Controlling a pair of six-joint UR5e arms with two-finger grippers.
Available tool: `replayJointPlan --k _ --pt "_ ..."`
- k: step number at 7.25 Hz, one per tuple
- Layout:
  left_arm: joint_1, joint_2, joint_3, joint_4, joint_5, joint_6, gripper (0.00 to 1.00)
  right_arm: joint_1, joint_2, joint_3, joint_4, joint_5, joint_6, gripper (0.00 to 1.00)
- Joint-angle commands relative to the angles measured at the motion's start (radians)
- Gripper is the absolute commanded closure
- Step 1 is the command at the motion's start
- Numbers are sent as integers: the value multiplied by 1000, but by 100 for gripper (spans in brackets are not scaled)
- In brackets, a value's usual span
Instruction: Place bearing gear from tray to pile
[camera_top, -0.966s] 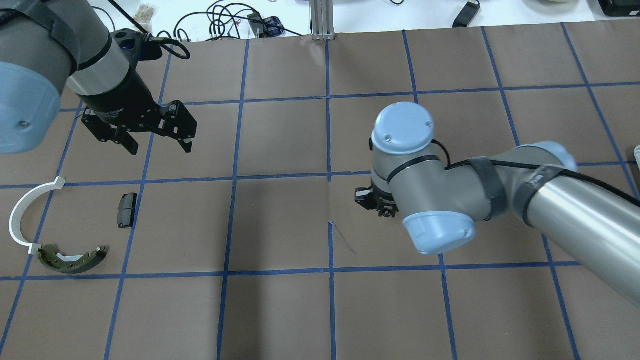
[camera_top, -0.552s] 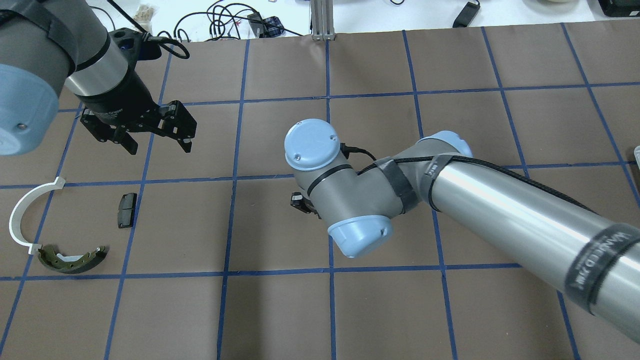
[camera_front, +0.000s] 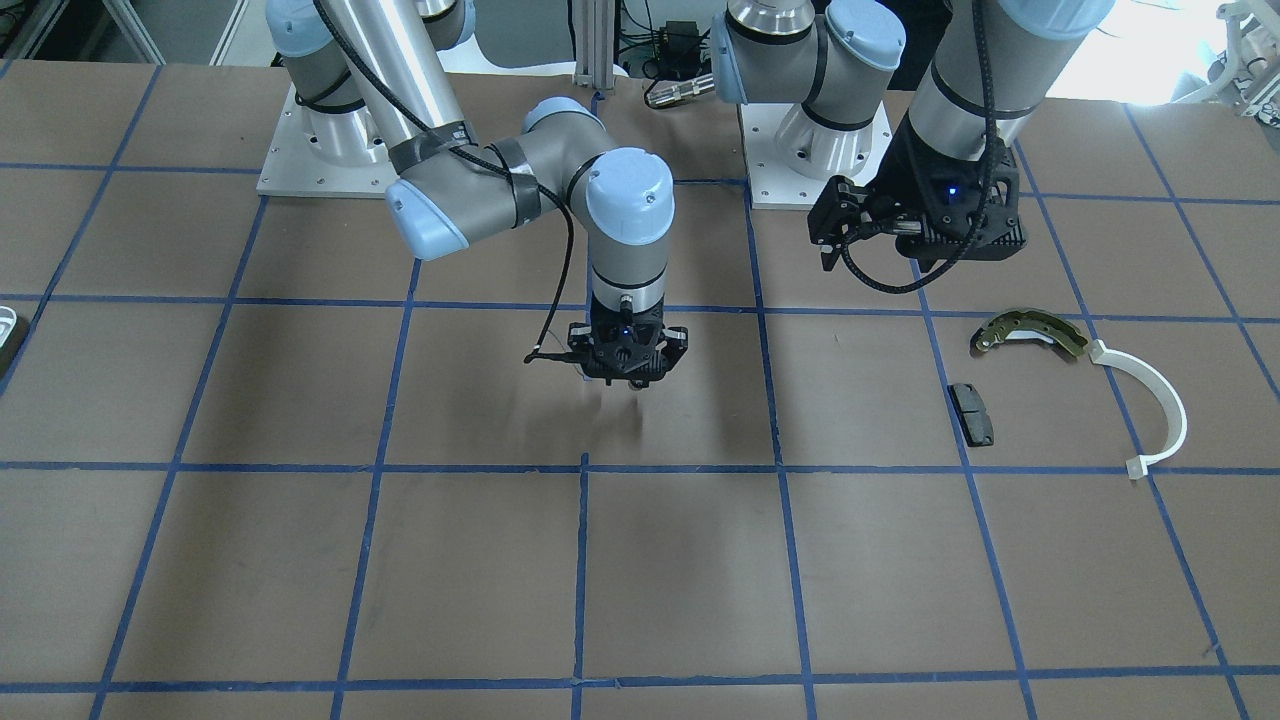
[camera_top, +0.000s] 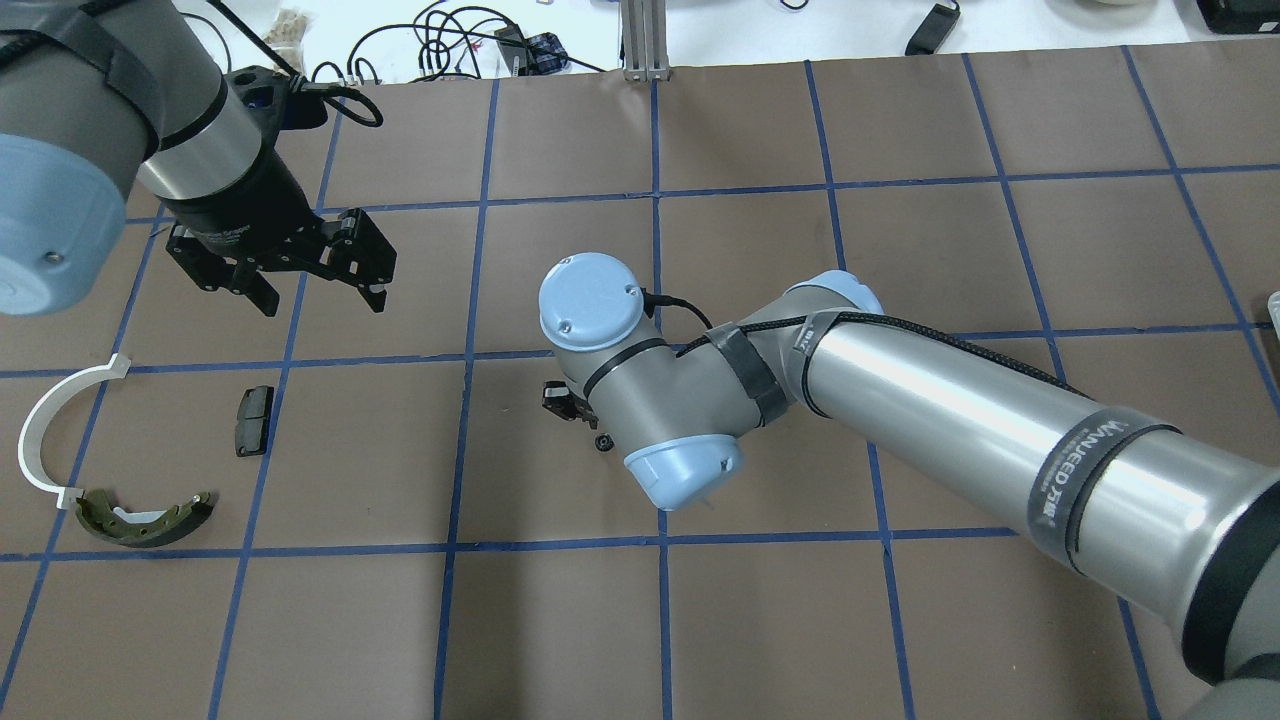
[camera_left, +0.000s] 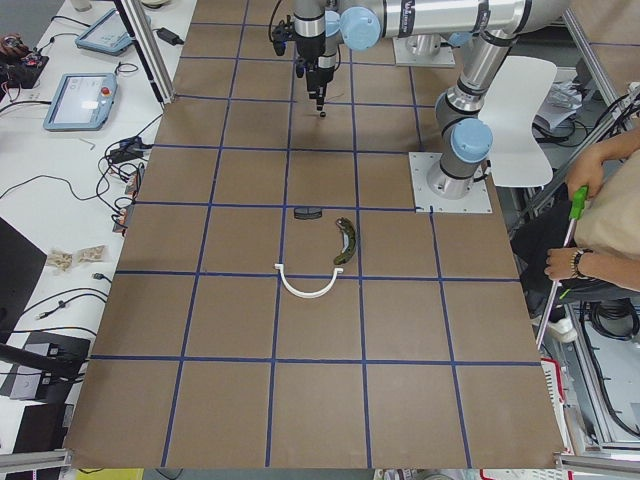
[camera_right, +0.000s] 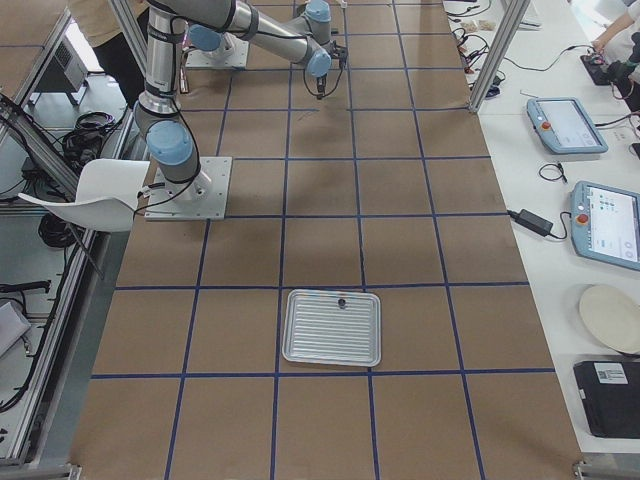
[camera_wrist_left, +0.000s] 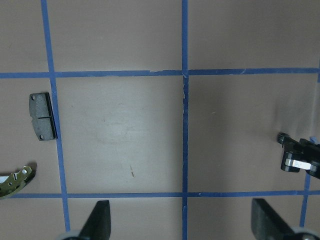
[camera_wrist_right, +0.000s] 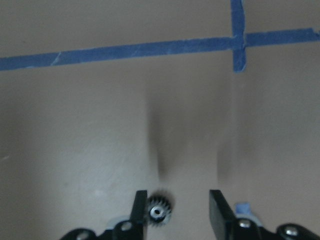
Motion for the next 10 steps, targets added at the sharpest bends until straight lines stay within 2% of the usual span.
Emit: replayJointPlan --k 1,2,3,4,6,8,10 --pt "3 3 -2 0 2 -10 0 -196 -68 13 66 10 -332 0" --pt "9 -19 -7 -7 3 -1 0 -322 -128 7 191 -9 -542 0" --pt "-1 -30 -14 5 -11 -24 0 -483 -172 7 256 -6 -710 0" --pt "-55 -46 -36 19 -24 -56 0 -645 -182 -2 275 -35 -969 0" --pt "-226 -114 -126 210 -25 -167 0 -910 -181 -34 268 -27 -1347 0" --pt "-303 -177 -282 508 -28 -185 0 -1090 -150 -75 258 5 -1695 0" --pt "-340 -231 -347 624 -121 -189 0 -1225 -103 -85 263 11 -1885 0"
